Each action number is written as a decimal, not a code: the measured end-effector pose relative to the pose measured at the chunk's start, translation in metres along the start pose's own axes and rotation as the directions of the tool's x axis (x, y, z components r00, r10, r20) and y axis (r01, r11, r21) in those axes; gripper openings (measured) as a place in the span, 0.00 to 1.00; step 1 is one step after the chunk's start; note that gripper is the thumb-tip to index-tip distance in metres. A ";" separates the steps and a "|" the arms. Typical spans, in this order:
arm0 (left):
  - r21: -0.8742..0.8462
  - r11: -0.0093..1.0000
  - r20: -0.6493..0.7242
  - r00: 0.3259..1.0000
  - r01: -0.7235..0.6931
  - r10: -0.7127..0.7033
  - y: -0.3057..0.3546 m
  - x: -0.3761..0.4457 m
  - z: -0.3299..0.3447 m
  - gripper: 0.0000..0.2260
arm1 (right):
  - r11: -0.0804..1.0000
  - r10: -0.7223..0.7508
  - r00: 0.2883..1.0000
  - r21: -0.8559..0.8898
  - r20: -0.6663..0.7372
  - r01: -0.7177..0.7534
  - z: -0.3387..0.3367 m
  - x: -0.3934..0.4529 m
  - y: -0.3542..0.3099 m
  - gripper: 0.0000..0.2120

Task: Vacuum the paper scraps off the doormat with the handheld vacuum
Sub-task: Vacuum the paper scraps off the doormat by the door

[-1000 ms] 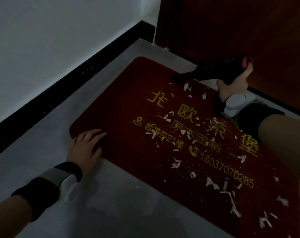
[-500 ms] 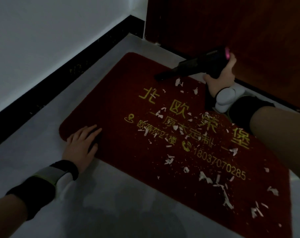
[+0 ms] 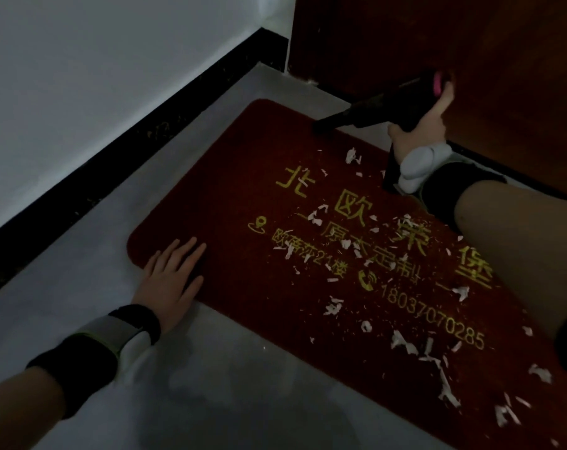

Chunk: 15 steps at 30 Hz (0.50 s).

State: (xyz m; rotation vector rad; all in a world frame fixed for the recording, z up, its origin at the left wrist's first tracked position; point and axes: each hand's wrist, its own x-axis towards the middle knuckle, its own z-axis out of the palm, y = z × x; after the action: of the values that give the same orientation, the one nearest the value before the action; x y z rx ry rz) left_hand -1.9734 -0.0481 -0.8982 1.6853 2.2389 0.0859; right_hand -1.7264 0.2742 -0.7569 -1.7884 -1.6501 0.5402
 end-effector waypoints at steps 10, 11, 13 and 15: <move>0.002 1.000 0.041 0.999 0.002 -0.002 0.001 0.000 -0.006 0.37 | 0.987 -0.142 0.976 -0.047 0.166 0.152 -0.028 0.006 0.008 0.40; -0.005 1.000 0.049 0.999 0.000 0.000 0.001 0.000 -0.008 0.37 | 0.987 -0.143 0.977 -0.053 0.160 0.153 -0.026 0.004 0.008 0.40; 0.015 1.000 0.075 0.997 -0.003 0.002 0.002 0.001 -0.011 0.36 | 0.990 -0.113 0.985 -0.063 0.127 0.122 -0.019 0.000 0.006 0.40; 0.040 0.999 0.108 0.994 0.011 -0.015 0.004 0.003 -0.014 0.31 | 0.992 -0.080 0.993 -0.086 0.085 0.088 -0.010 -0.002 0.001 0.41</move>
State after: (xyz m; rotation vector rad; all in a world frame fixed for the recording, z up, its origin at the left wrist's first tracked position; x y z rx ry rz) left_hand -1.9745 -0.0420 -0.8850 1.6540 2.1849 -0.0510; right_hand -1.7192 0.2700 -0.7506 -1.7723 -1.8231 0.5148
